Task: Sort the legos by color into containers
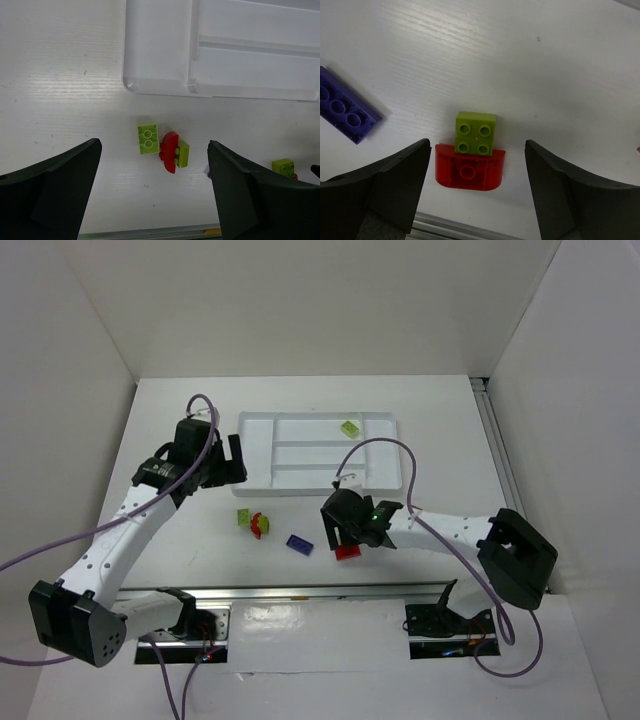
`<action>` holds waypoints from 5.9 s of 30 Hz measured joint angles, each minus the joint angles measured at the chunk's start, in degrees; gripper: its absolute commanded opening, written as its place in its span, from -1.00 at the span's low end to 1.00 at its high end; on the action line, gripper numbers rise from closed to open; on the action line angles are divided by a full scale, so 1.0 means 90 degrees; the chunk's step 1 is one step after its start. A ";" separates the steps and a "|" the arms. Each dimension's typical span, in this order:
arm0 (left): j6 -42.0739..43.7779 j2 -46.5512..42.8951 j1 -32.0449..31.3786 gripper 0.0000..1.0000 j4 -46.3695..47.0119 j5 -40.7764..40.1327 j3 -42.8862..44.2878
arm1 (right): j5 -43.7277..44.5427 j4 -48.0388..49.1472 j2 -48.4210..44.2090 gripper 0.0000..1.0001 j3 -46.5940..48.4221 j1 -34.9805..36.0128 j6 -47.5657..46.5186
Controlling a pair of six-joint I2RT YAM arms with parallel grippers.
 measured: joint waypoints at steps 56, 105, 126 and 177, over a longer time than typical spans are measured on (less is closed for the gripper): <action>-0.0015 0.0182 -0.0187 1.00 -0.0262 -0.0714 0.0041 | -0.0641 0.0682 0.2516 -0.23 0.4350 -0.1239 -0.0964; -0.0301 0.0403 -0.0231 0.90 -0.0554 -0.0437 0.0209 | -0.0627 -0.0823 -0.1122 0.66 -0.0920 0.0350 0.1054; -0.0304 0.0610 -0.0301 0.90 -0.0554 -0.0369 0.0374 | 0.0568 -0.0483 0.1120 0.49 0.0500 0.0420 0.0687; -0.0330 0.0607 -0.0357 0.90 -0.0554 -0.0369 0.0374 | 0.0126 -0.0138 0.0843 0.54 0.0209 0.0384 -0.0180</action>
